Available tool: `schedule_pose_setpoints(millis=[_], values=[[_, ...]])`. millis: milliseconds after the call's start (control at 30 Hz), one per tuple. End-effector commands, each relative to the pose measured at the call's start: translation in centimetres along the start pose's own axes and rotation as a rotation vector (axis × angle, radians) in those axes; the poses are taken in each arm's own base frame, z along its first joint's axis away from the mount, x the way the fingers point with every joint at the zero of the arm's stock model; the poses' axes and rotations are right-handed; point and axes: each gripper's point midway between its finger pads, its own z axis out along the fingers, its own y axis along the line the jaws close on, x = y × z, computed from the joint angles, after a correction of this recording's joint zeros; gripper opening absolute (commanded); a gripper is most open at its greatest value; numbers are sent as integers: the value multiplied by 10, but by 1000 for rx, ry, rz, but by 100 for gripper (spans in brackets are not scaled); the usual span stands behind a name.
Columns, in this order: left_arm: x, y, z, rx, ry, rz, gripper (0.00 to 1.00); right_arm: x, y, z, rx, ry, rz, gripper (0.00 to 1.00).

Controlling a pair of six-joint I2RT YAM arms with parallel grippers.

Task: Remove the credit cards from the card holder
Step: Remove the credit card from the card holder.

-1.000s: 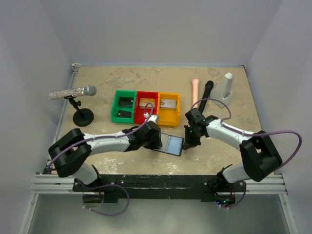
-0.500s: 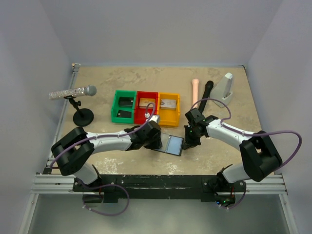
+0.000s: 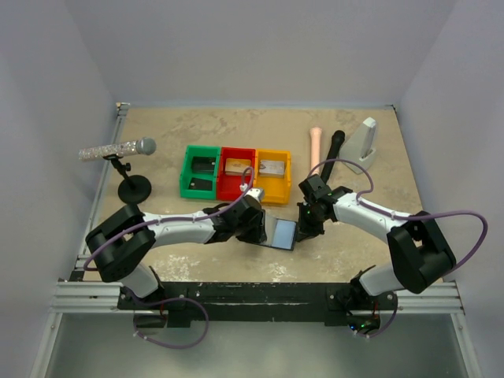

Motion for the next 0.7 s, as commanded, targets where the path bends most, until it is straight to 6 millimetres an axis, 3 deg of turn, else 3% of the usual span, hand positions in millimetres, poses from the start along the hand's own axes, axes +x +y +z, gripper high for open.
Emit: schedule_pose_setpoints(millis=[0, 300, 500, 667], values=[[-15, -35, -4, 126, -30, 35, 43, 0, 5, 0, -29, -9, -7, 0], [-15, -48, -13, 167, -42, 82, 43, 0, 3, 1, -25, -7, -5, 0], [-24, -75, -19, 254, -83, 137, 43, 2, 2, 2, -20, -4, -4, 0], [-12, -101, -15, 302, -23, 228, 43, 3, 0, 3, -14, 1, -1, 0]])
